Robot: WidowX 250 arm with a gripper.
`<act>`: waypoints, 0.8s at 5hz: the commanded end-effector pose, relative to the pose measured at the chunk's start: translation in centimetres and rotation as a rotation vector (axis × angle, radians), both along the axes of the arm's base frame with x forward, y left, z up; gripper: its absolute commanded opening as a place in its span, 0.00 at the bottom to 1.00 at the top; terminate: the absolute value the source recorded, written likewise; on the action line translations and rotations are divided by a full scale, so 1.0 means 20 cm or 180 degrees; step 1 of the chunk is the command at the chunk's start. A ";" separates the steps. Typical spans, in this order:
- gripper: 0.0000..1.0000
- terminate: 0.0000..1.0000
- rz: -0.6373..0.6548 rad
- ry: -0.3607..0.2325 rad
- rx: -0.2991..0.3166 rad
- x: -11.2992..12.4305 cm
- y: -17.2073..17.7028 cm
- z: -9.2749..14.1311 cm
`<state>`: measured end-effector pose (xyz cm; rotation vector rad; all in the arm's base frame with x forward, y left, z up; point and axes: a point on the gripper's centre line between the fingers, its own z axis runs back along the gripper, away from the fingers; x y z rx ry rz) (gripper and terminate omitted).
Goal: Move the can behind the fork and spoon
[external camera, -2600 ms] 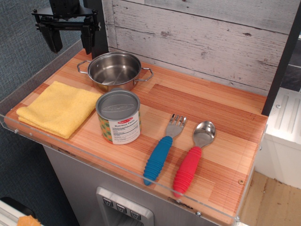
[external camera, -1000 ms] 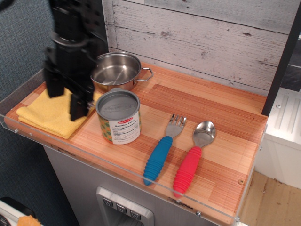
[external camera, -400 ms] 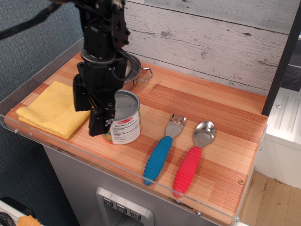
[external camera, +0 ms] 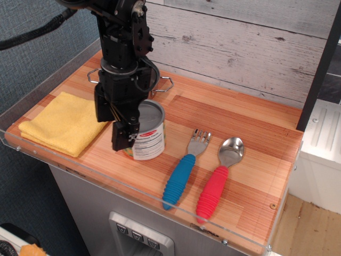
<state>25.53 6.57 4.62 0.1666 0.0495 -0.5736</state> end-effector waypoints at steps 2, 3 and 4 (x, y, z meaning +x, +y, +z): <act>1.00 0.00 0.0089 -0.0339 -0.0321 0.12 0.05 0.06; 1.00 0.00 0.0113 -0.0344 -0.0366 0.18 0.06 0.05; 1.00 0.00 0.0070 -0.0369 -0.0401 0.23 0.04 0.05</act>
